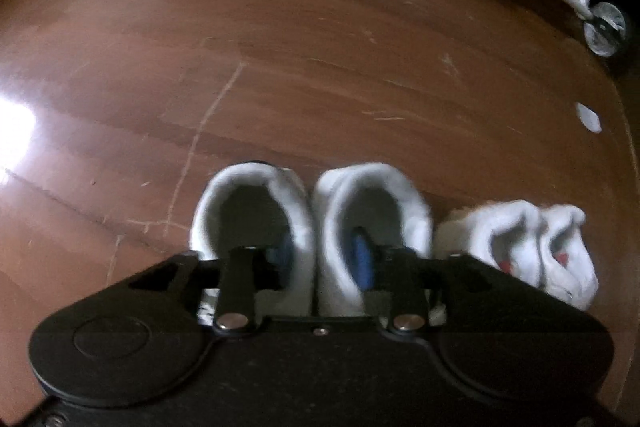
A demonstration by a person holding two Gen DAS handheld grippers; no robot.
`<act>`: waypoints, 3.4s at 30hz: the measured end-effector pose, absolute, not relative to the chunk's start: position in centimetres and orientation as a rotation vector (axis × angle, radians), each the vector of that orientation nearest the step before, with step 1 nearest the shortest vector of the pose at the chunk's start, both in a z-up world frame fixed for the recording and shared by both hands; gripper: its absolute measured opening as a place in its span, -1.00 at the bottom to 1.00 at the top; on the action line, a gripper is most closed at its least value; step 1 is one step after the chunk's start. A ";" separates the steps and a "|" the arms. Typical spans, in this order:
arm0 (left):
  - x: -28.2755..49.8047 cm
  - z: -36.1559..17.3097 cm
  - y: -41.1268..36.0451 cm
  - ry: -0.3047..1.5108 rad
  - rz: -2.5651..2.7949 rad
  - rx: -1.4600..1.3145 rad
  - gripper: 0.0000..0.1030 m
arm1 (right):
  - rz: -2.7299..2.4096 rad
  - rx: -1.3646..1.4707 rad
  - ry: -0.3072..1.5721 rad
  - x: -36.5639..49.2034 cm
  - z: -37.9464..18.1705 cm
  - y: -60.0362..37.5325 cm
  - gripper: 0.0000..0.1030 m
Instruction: Organize scattered shoes
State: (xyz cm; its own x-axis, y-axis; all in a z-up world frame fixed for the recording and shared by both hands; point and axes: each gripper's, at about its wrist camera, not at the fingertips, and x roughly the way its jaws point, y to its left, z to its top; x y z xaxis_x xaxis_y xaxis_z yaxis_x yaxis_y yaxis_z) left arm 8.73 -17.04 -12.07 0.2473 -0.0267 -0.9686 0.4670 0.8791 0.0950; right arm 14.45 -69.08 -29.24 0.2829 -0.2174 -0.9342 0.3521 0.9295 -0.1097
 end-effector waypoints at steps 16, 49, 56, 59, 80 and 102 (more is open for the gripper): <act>7.7 -7.3 -14.9 1.157 -0.392 0.330 0.99 | -0.616 0.371 1.075 2.1 -20.2 -73.4 0.29; 8.2 -10.5 -12.9 1.278 -0.342 0.312 0.99 | -0.391 0.283 1.131 5.8 -29.0 -69.9 -0.02; 8.2 -10.3 -12.7 1.272 -0.344 0.319 0.99 | -0.426 0.308 1.137 5.9 -28.4 -69.6 0.04; 8.2 -9.9 -12.7 1.262 -0.353 0.316 0.99 | -0.448 0.312 1.112 5.4 -27.0 -69.7 0.10; 3.5 -7.3 -7.7 1.106 -0.395 0.422 0.99 | 0.047 0.163 1.078 7.8 -14.6 -40.4 0.33; 6.8 -10.5 11.1 1.220 -0.003 0.267 0.99 | 0.514 -0.064 1.208 10.3 -16.6 -9.3 0.35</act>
State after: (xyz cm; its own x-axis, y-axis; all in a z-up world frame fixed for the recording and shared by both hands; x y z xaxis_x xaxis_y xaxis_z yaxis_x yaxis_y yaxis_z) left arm 6.79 11.14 -10.46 0.3473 0.1404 -0.9272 0.1450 0.9688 0.2010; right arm 10.31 -9.26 -16.59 0.2551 0.3446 -0.9034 -0.4114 0.8842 0.2211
